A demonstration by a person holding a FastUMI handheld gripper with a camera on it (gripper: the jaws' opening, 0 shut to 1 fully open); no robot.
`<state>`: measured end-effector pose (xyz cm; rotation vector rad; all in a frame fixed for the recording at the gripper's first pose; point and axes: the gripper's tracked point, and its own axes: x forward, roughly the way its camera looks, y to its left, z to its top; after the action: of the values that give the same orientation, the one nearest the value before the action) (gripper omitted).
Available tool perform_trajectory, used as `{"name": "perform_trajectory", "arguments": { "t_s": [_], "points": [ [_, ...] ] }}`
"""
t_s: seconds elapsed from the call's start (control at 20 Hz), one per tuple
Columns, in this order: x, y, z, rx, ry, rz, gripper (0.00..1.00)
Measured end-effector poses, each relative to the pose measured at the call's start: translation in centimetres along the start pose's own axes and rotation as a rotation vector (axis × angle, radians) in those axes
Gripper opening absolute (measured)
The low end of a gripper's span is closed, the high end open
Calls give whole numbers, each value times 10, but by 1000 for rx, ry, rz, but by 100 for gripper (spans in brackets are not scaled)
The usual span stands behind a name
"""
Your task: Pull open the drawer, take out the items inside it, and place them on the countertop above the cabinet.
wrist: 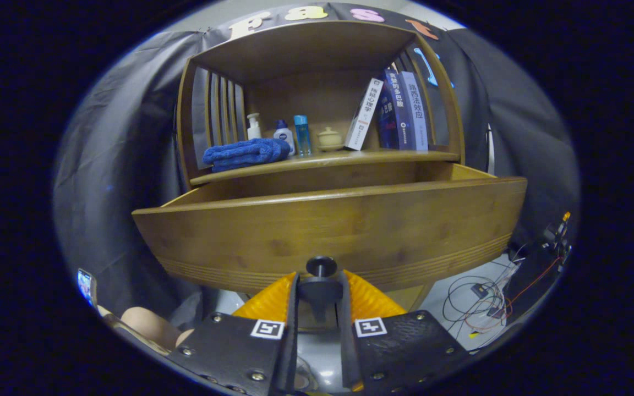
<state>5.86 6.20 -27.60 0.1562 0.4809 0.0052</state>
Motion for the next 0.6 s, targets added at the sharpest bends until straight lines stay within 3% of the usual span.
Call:
{"name": "perform_trajectory", "arguments": {
  "t_s": [0.6],
  "points": [
    [-45,8,-23,15,65,16,33]
  ]
}}
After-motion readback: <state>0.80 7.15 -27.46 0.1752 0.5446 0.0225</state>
